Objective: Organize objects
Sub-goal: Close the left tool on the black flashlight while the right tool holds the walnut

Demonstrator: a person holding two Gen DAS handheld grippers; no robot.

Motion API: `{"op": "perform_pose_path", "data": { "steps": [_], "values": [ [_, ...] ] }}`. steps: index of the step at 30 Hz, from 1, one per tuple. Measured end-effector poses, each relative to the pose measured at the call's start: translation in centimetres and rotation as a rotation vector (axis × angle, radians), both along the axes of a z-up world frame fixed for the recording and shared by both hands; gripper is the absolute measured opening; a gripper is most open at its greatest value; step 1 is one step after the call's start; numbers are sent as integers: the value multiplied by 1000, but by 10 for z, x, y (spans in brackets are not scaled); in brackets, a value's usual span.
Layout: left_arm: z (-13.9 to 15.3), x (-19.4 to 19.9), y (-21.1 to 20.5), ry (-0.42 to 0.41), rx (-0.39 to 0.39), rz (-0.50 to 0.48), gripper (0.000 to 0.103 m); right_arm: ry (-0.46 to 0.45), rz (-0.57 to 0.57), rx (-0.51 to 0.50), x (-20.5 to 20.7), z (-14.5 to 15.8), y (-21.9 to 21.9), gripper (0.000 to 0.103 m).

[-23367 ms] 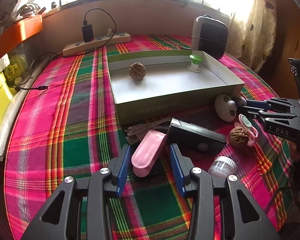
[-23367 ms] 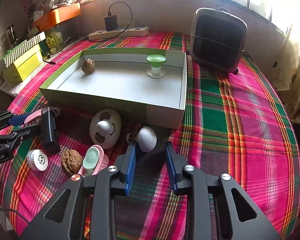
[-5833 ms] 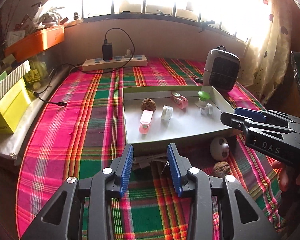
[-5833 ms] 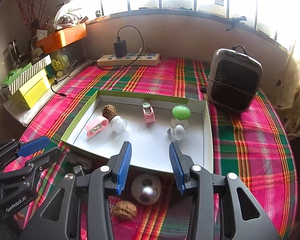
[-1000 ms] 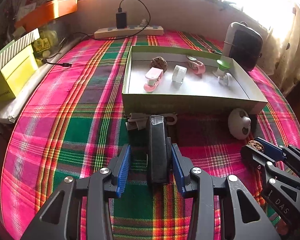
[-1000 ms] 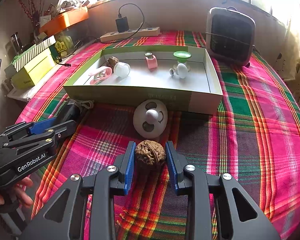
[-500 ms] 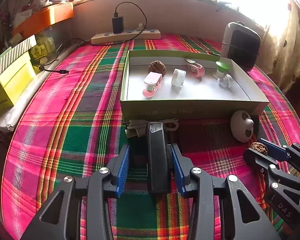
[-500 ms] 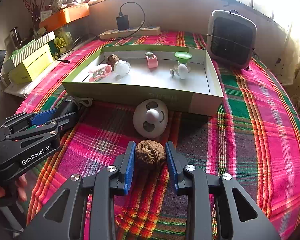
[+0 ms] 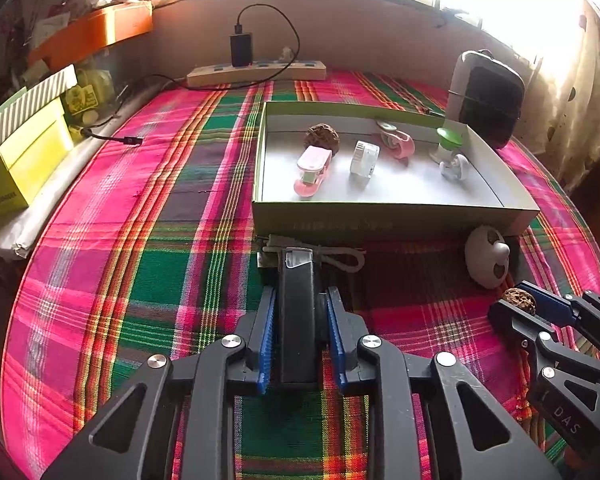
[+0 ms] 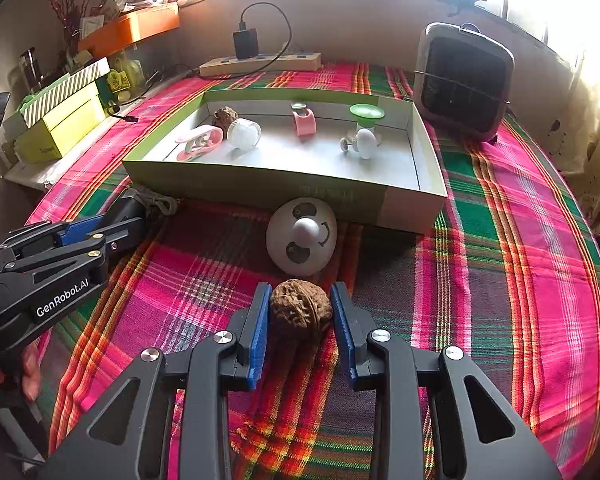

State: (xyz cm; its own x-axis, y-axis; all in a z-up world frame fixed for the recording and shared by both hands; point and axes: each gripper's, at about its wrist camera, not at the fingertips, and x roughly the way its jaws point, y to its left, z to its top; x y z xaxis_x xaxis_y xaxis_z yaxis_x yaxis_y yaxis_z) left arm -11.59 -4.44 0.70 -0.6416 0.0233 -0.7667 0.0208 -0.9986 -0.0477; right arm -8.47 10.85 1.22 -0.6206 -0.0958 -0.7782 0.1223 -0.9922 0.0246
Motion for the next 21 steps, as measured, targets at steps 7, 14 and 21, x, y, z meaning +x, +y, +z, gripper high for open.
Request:
{"op": "perform_pose_path", "data": {
  "steps": [7, 14, 21],
  "values": [
    [0, 0, -3, 1, 12, 0, 21, 0, 0, 0, 0, 0, 0, 31],
    [0, 1, -5, 3, 33, -1, 21, 0, 0, -1, 0, 0, 0, 31],
    [0, 1, -5, 1, 25, -3, 21, 1, 0, 2, 0, 0, 0, 31]
  ]
}}
